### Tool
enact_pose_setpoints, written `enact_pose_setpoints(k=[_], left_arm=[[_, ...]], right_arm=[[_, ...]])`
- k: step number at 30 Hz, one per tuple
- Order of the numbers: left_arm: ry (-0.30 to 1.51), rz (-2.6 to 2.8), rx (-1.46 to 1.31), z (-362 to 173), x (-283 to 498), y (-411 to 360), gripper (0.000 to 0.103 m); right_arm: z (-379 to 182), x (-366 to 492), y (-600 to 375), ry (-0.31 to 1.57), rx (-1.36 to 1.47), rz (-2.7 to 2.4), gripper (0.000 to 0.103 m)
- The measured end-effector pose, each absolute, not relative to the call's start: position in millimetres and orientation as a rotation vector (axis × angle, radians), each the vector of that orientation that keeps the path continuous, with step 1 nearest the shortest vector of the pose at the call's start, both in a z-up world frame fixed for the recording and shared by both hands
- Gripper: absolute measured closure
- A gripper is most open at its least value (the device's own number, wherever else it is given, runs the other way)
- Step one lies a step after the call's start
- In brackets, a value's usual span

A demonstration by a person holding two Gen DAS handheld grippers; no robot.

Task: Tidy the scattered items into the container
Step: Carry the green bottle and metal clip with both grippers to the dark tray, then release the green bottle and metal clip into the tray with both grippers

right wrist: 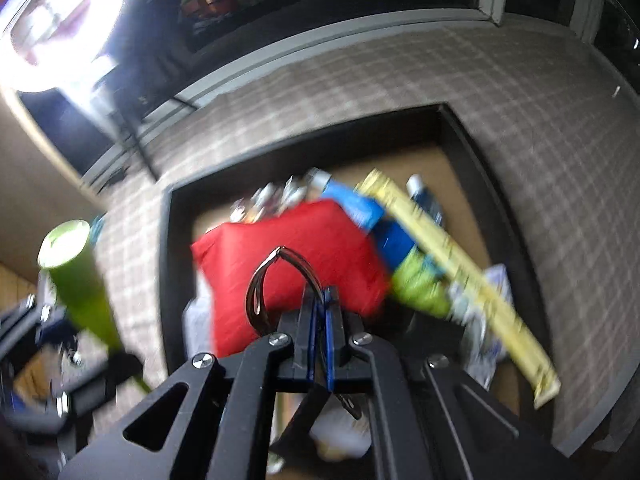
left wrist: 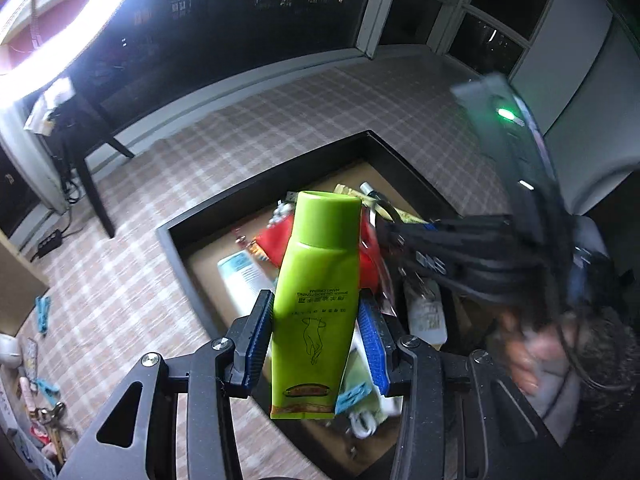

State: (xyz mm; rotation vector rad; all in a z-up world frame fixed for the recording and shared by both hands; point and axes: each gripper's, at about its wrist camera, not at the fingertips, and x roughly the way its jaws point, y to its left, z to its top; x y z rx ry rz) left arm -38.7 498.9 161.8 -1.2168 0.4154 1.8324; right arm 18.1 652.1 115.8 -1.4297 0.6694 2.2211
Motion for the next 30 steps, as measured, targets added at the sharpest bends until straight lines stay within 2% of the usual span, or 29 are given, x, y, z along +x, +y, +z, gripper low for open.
enact_pose_setpoints(k=[10,13,14,15,16,18,30], left_arm=[[0.450,1.755,-1.223,155,-22,534,0.063],[0.491,1.740,-1.261,148,-18,541,0.060],[0.498,1.749,-1.265,147,-17,541,0.060],[0.502,1.759,-1.263,147,-17,540,0.060],[0.501,1.768,-1.260,148,-17,538,0.060],[0.498,1.786,-1.249,152,-16,532,0.060],[0.435,1.964,-1.257,162,-51,437,0.060]], right_arm=[[116,26,689,0.633,-1.447,2.180,0.099],[117,33,693,0.612,-1.491,2.184,0.098],[117,35,693,0.610,-1.495,2.180,0.096],[118,37,693,0.614,-1.496,2.173,0.087],[119,40,693,0.623,-1.491,2.175,0.083],[123,46,691,0.645,-1.461,2.186,0.079],[141,29,618,0.607,-1.455,2.354,0.079]])
